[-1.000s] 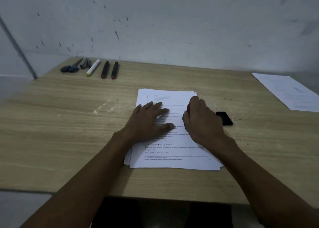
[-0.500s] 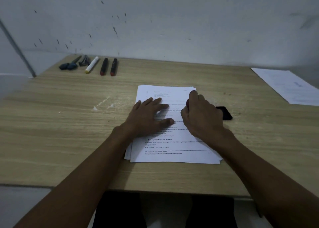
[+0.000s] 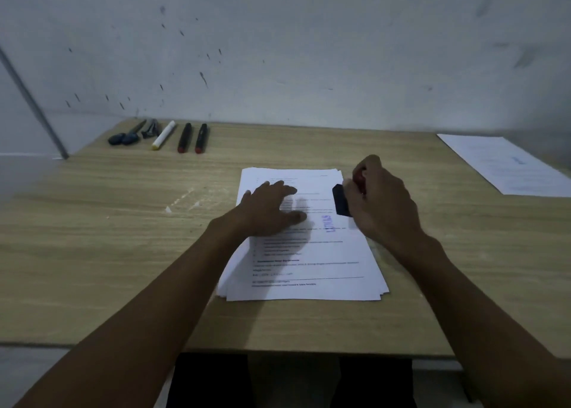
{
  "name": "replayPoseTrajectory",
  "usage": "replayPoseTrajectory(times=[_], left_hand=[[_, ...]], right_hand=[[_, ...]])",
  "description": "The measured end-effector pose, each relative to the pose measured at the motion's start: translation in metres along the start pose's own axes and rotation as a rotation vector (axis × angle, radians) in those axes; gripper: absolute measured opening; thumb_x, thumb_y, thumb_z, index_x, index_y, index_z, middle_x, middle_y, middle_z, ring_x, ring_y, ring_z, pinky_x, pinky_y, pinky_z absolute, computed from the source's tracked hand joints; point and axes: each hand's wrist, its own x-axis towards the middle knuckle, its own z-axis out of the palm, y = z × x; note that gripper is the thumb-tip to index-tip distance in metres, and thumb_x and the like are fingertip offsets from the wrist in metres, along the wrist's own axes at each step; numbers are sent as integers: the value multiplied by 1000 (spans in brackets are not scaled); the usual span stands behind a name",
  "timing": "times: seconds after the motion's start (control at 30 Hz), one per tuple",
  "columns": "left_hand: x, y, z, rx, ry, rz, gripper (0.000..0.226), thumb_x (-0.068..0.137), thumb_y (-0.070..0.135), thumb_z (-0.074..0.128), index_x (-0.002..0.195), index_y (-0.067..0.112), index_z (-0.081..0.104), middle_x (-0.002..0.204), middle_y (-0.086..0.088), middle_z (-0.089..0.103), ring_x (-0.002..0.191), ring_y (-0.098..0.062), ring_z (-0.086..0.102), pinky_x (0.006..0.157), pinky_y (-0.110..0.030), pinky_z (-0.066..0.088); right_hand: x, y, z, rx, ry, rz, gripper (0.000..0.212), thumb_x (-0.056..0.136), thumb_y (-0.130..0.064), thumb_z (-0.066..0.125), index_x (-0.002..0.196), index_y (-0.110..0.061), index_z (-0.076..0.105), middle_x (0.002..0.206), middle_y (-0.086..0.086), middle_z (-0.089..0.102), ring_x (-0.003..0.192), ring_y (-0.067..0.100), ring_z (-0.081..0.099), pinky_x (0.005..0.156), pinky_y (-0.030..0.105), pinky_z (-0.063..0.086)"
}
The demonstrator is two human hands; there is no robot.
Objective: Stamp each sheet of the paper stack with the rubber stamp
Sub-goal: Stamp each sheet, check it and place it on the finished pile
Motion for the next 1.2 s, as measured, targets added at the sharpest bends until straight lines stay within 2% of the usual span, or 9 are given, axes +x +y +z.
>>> replayPoseTrajectory(times=[0.1, 0.17, 0.27, 0.4, 0.7, 0.93, 1.2], left_hand=[[2, 12, -5, -157, 126, 55, 58, 93, 45, 55, 143, 20, 42, 153, 0, 37, 141, -18, 30, 108, -27, 24], [5, 21, -4, -195, 170, 84, 54, 92, 45, 57, 139, 20, 47, 148, 1, 43, 138, -16, 35, 101, -21, 26], [10, 32, 1, -210, 205, 114, 48, 91, 41, 61, 133, 19, 52, 143, 3, 49, 135, -15, 40, 97, -17, 25], [14, 38, 10, -228, 229, 123, 44, 90, 36, 64, 129, 19, 56, 140, 4, 52, 132, -13, 42, 95, -13, 23], [16, 34, 15, -267, 292, 119, 39, 88, 30, 67, 125, 17, 59, 134, 3, 56, 129, -13, 45, 96, -14, 25], [17, 22, 12, -264, 352, 117, 37, 88, 29, 68, 122, 17, 61, 131, 4, 58, 127, -11, 47, 93, -9, 23], [15, 10, 13, -262, 382, 111, 35, 87, 29, 68, 120, 17, 63, 128, 4, 60, 124, -12, 49, 95, -14, 26]], right_hand=[[7, 21, -15, 45, 31, 79, 15, 95, -35, 51, 100, -22, 46, 95, 2, 60, 85, 27, 57, 72, 41, 49], [10, 38, -26, 39, 38, 144, 14, 95, -34, 52, 102, -23, 49, 98, 3, 62, 90, 27, 58, 78, 43, 50], [11, 58, -33, 19, 31, 218, 13, 94, -32, 55, 103, -23, 53, 102, 4, 63, 96, 28, 59, 81, 44, 50], [7, 68, -30, -19, 4, 220, 14, 92, -30, 58, 104, -24, 56, 105, 6, 64, 98, 30, 59, 81, 44, 51], [14, 69, -21, -121, -29, 155, 32, 91, -31, 59, 122, -25, 57, 114, 5, 63, 103, 29, 58, 76, 34, 45], [21, 64, -15, -163, 11, 203, 27, 92, -31, 57, 118, -24, 58, 109, 6, 64, 99, 31, 59, 71, 32, 38], [18, 67, -11, -133, 52, 229, 34, 93, -33, 55, 126, -23, 56, 116, 9, 63, 107, 32, 57, 81, 39, 44]])
